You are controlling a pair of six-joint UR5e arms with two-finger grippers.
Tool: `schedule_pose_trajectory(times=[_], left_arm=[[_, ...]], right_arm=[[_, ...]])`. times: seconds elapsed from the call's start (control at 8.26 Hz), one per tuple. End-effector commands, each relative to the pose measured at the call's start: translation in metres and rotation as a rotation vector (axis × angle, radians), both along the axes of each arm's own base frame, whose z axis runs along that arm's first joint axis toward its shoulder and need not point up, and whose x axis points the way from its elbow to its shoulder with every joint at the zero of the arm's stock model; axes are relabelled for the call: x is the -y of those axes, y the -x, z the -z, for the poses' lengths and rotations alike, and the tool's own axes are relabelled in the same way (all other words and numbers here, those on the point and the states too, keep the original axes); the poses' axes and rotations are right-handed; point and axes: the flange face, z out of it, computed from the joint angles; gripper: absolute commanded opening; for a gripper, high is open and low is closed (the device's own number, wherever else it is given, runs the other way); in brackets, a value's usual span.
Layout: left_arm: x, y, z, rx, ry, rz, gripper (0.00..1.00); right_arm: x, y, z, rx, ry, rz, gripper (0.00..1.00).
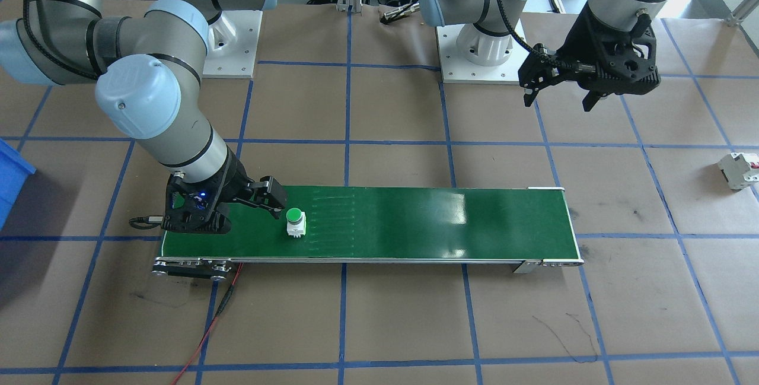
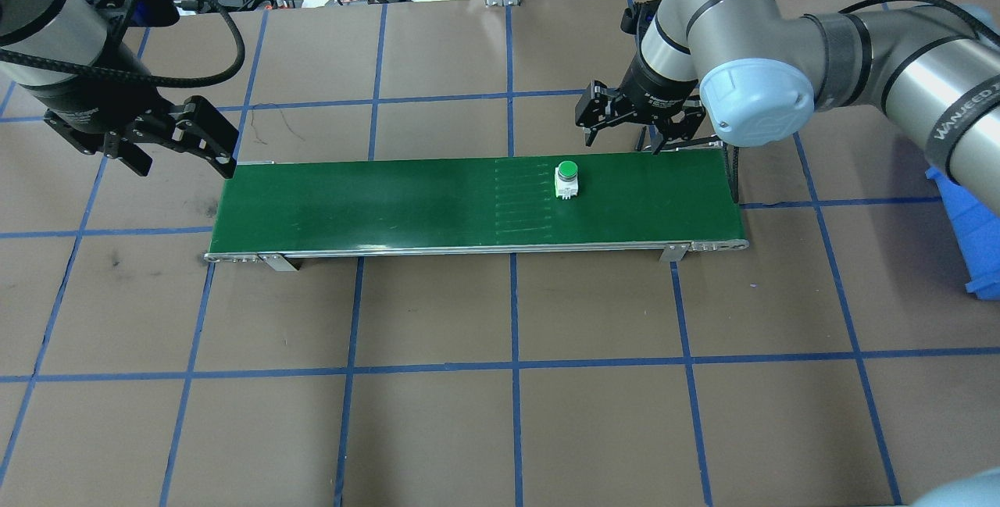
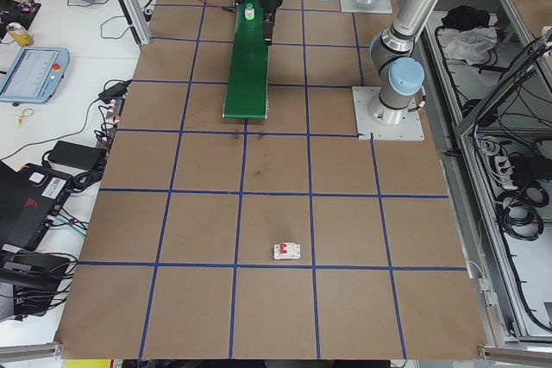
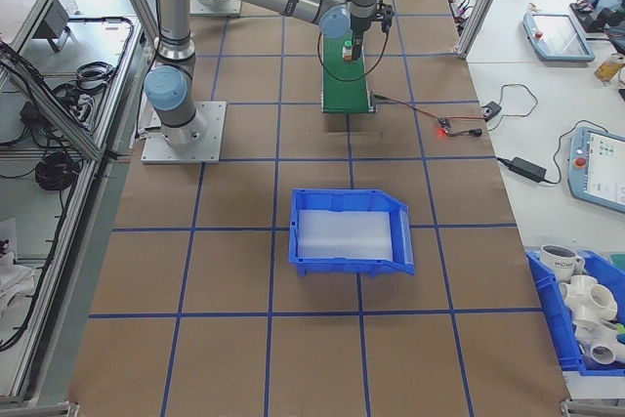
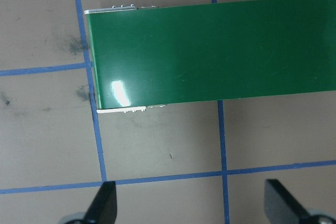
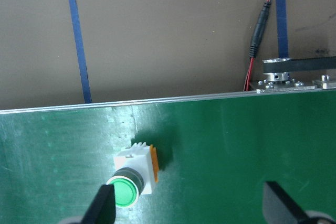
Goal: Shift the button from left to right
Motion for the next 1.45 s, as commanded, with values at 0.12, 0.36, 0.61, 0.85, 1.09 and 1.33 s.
schedule_pose_trajectory(times=[0.12, 0.36, 0.61, 0.85, 1.09, 1.33], left_arm=[[0.005, -0.001, -0.001, 0.006, 0.023, 0.002, 1.00], [0.004, -0.001, 0.002, 0.005, 0.020, 0.002, 1.00], [0.005, -0.001, 0.002, 0.005, 0.020, 0.002, 1.00], [0.007, -0.001, 0.003, 0.006, 0.027, 0.002, 1.00], [0.008, -0.001, 0.003, 0.007, 0.029, 0.002, 1.00], [0.008, -0.001, 0.003, 0.005, 0.028, 0.002, 1.00]], right_arm=[[0.010, -0.002, 0.030, 0.002, -0.035, 0.002, 1.00], [0.012, -0.001, 0.040, -0.006, -0.039, -0.043, 1.00], [0.012, 0.010, 0.072, -0.116, -0.089, -0.064, 1.00], [0.006, 0.017, 0.080, -0.169, -0.144, -0.061, 0.90], [0.007, 0.027, 0.078, -0.185, -0.153, -0.053, 0.20], [0.008, 0.067, 0.064, -0.208, -0.176, -0.033, 0.00]])
